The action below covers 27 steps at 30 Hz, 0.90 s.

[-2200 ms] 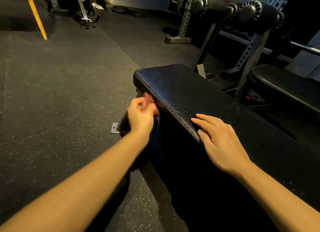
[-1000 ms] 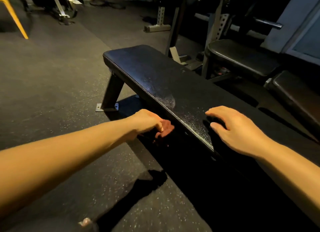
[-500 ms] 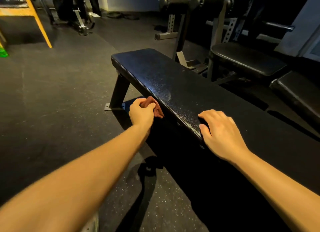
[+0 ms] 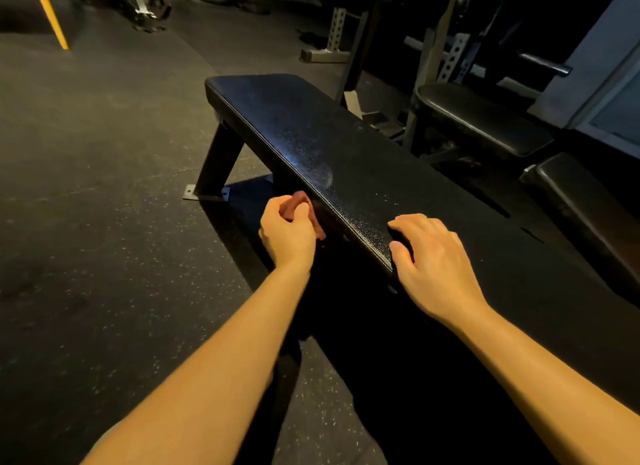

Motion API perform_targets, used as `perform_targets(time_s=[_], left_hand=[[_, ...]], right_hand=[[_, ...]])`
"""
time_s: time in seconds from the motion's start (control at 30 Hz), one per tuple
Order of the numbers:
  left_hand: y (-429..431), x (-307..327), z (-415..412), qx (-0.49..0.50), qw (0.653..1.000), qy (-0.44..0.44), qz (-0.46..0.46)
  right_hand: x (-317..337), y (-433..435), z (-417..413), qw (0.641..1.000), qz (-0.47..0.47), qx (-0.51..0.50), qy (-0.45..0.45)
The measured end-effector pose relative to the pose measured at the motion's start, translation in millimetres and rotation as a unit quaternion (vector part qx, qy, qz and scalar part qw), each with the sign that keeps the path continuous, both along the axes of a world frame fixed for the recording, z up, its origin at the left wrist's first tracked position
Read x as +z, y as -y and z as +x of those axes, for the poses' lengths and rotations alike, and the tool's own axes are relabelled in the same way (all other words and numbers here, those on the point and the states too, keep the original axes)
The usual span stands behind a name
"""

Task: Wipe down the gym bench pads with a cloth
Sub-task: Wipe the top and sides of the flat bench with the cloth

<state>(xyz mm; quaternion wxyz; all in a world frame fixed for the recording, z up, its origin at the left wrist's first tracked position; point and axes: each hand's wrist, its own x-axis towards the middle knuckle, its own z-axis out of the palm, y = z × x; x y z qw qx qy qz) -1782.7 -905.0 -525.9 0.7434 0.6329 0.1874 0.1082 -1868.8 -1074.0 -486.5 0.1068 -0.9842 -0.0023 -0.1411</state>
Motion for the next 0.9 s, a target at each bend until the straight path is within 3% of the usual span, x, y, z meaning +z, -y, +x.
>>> perform_targets(time_s=[0.1,0.23,0.47,0.67,0.73,0.83,0.9], left_hand=[[8.4,-5.3,-14.1,-0.012,0.999,0.044,0.019],[45.8,-13.8,-107.4,-0.097,0.986,0.124,-0.056],[8.4,-21.5,8.0,-0.005,1.000,0.020,-0.021],[41.4,-27.4,-98.7,-0.123,0.985,0.117,-0.036],[34.5,-26.2,-65.6,-0.107,0.988,0.109,-0.007],[8.0,-27.7,6.2,-0.036,0.999,0.022,-0.004],[7.5,-26.0,-1.5,-0.023,0.999,0.027,0.014]], right_hand=[[-0.4,-0.1,0.6,1.000,-0.001,-0.004,0.004],[-3.0,0.7,2.9,1.000,-0.013,-0.016,0.000],[-2.1,0.8,0.3,1.000,-0.012,-0.005,0.001],[-2.4,-0.5,1.8,1.000,-0.025,-0.017,-0.003],[-2.3,-0.3,2.0,0.999,-0.027,-0.018,-0.004],[-2.4,-2.2,0.0,1.000,-0.027,-0.012,-0.003],[-1.4,-3.0,-1.9,1.000,-0.026,-0.011,-0.003]])
